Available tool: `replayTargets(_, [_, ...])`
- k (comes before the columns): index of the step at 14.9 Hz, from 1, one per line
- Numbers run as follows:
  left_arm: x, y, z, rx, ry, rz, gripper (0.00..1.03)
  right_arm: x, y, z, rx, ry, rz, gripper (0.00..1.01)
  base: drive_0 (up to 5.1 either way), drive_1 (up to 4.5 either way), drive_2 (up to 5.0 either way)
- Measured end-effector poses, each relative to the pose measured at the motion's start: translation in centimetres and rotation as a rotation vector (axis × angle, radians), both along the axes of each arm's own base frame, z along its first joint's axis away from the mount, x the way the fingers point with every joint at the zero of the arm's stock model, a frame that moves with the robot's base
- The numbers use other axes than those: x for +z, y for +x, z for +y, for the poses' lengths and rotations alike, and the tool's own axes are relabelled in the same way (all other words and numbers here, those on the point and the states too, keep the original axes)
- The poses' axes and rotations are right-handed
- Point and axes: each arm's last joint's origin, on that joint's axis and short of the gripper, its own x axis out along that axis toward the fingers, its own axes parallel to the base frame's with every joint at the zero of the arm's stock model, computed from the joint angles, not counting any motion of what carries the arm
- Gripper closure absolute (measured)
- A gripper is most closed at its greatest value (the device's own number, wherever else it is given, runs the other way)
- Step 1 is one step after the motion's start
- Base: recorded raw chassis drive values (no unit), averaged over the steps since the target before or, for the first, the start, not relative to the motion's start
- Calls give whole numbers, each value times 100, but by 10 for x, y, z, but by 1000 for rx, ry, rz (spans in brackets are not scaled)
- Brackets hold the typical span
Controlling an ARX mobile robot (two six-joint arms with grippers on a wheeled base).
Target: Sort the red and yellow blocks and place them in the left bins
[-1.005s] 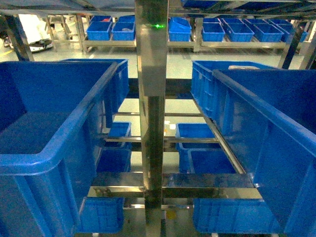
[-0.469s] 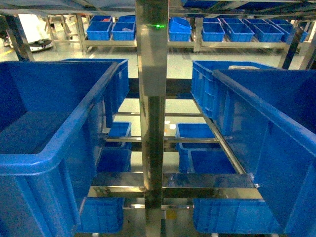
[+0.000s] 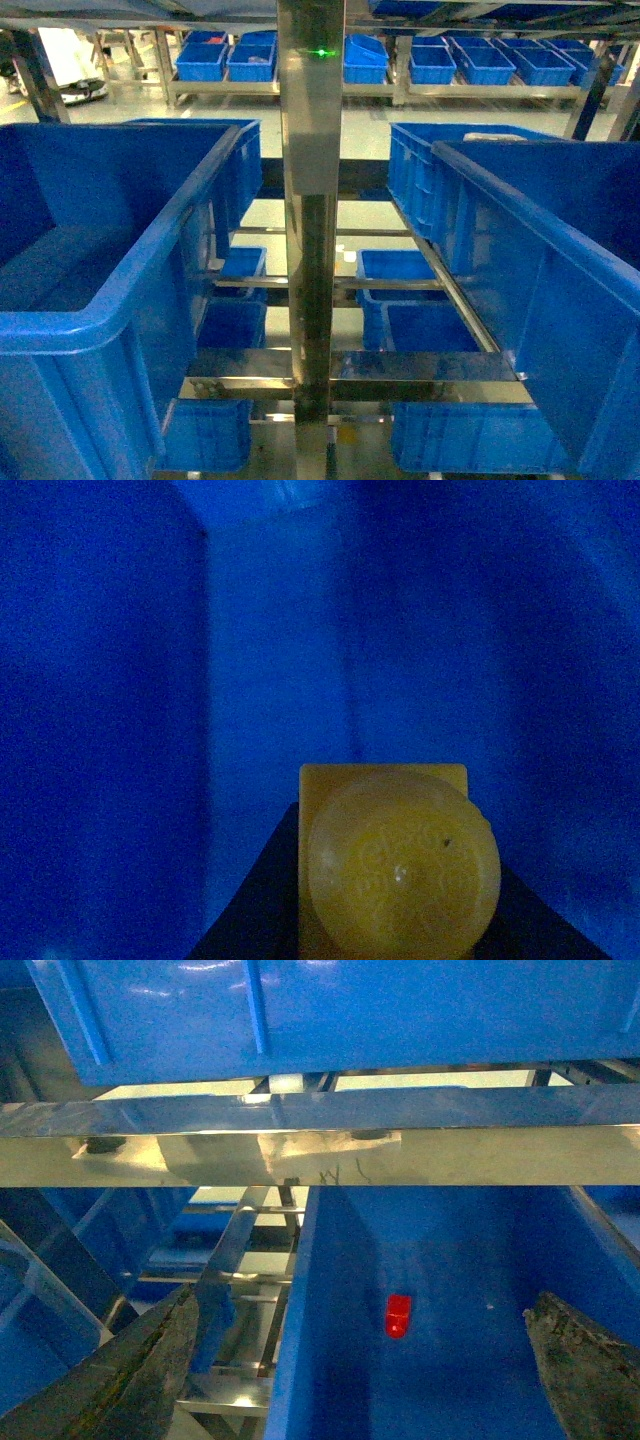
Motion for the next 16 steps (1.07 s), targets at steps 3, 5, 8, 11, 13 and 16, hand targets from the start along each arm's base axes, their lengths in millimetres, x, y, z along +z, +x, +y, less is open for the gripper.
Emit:
replayTargets(3, [1, 13, 3, -16, -4, -52, 76, 0, 0, 0, 0, 0, 0, 3, 0, 0, 0])
replayTargets(5, [-2, 8, 10, -11, -31, -24, 58, 0, 0, 0, 0, 0, 0, 3, 0, 0, 0])
replayTargets(8, [26, -18, 10, -76, -63, -50, 24, 0, 0, 0, 0, 0, 1, 3, 0, 0, 0])
replayTargets(11, [74, -54, -3, -184, -88, -129, 5, 0, 0, 0, 0, 0, 0, 3, 0, 0, 0])
replayTargets(13, [92, -84, -15, -235, -104, -73, 5, 0, 0, 0, 0, 0, 0, 3, 0, 0, 0])
replayTargets(16, [134, -137, -40, -342, -121, -83, 5, 0, 0, 0, 0, 0, 0, 3, 0, 0, 0])
